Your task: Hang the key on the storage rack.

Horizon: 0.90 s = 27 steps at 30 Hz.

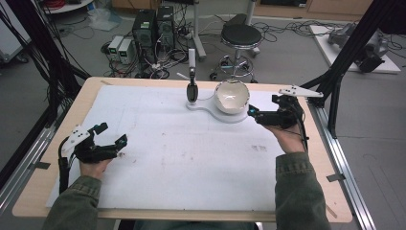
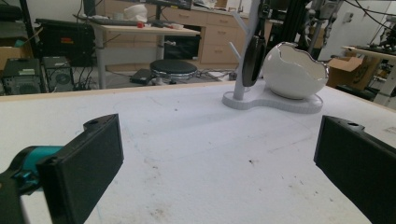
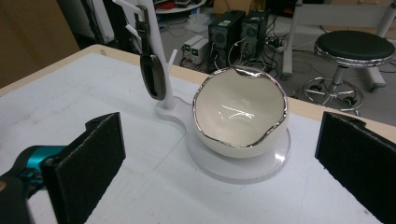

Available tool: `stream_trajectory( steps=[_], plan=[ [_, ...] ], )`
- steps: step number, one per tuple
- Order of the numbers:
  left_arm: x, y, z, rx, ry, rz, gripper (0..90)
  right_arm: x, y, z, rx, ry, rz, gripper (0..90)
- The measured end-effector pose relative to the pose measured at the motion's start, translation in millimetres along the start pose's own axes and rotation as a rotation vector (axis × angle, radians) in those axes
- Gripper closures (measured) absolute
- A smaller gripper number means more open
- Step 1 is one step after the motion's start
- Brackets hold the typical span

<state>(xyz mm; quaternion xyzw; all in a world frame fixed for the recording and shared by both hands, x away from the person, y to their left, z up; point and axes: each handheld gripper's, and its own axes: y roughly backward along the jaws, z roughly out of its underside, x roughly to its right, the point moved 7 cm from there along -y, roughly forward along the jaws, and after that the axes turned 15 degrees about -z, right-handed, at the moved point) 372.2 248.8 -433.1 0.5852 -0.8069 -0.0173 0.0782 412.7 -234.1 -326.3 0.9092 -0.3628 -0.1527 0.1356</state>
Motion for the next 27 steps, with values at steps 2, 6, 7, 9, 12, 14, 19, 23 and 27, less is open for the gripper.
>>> stream_trajectory(
  steps=[2,6,7,9,12,14,19,23,27],
  plan=[
    [-0.4,0.0,-0.1,0.001,0.0,-0.001,1.8,0.0,4.5,5.7,0.011,0.004,0.009,0.7],
    [-0.4,0.1,-0.4,0.002,0.001,0.001,1.8,0.3,12.8,16.0,0.027,0.007,0.019,0.7],
    [-0.5,0.0,-0.3,0.003,0.001,0.0,1.8,0.4,16.1,18.9,0.03,0.006,0.023,0.7],
    [-0.7,-0.2,-0.1,0.001,0.002,0.0,1.8,0.5,21.4,23.3,0.032,0.008,0.032,0.7],
    [-0.6,-0.4,-0.2,0.002,0.002,-0.001,1.8,0.6,28.8,28.7,0.042,0.014,0.039,0.7],
    [-0.5,-0.6,0.0,0.001,0.002,0.001,1.8,1.3,32.0,33.2,0.042,0.014,0.047,0.7],
    [-0.2,-0.2,0.3,-0.003,-0.003,0.001,1.8,4.3,37.2,45.9,0.039,0.007,0.062,0.7],
    [0.2,-0.2,0.5,-0.004,-0.002,0.002,1.8,6.9,44.0,53.3,0.06,0.01,0.06,0.7],
    [0.4,0.2,0.4,-0.005,-0.001,0.001,1.8,10.6,50.2,62.0,0.064,0.018,0.063,0.7]
  ],
)
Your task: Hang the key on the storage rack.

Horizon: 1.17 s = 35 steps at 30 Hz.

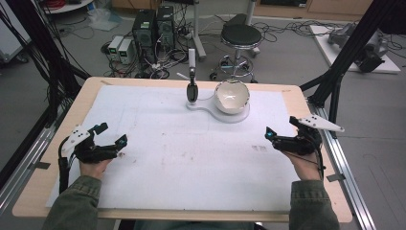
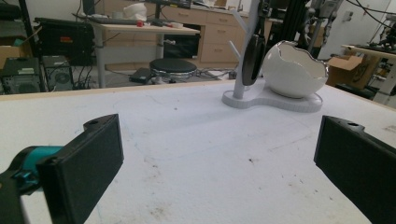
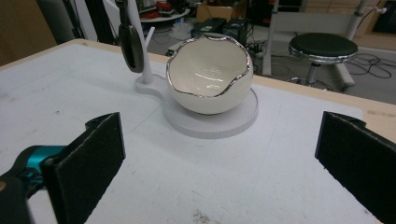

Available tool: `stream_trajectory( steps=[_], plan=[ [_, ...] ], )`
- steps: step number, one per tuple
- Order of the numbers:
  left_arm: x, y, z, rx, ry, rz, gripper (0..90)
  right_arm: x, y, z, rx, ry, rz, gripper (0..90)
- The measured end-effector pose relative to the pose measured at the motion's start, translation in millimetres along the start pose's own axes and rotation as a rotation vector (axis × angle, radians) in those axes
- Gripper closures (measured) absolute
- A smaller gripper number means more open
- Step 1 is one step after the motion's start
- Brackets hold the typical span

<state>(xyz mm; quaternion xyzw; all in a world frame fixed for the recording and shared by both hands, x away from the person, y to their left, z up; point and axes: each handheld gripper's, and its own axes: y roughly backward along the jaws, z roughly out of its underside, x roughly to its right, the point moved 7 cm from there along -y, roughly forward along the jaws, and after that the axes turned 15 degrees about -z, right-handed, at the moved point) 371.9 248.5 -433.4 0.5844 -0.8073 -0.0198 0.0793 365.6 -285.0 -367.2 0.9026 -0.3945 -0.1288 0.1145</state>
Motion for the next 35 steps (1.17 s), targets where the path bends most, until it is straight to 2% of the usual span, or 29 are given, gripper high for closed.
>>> stream_trajectory(
  steps=[4,7,10,14,20,26,35],
  plan=[
    [0.4,0.1,0.2,-0.002,-0.002,0.0,1.8,-0.6,5.7,8.4,0.043,0.013,-0.022,0.6],
    [0.4,0.4,0.0,-0.001,-0.002,-0.001,1.8,-0.2,9.3,17.0,0.046,0.022,-0.015,0.6],
    [0.2,0.2,0.7,-0.006,-0.007,-0.001,1.8,2.5,13.4,25.8,0.05,0.007,-0.007,0.7],
    [0.5,0.3,0.7,-0.004,-0.006,-0.001,1.8,4.5,19.8,37.4,0.091,-0.031,-0.017,0.7],
    [1.0,-0.1,1.5,-0.01,-0.009,0.0,1.8,8.6,28.1,57.8,0.137,-0.032,0.013,0.7],
    [1.3,0.0,1.7,-0.013,-0.012,0.002,1.8,10.5,26.5,69.9,0.124,-0.024,0.035,0.6],
    [1.4,0.0,1.4,-0.01,-0.007,0.002,1.8,8.0,28.2,69.7,0.128,-0.036,0.028,0.6]
  ],
)
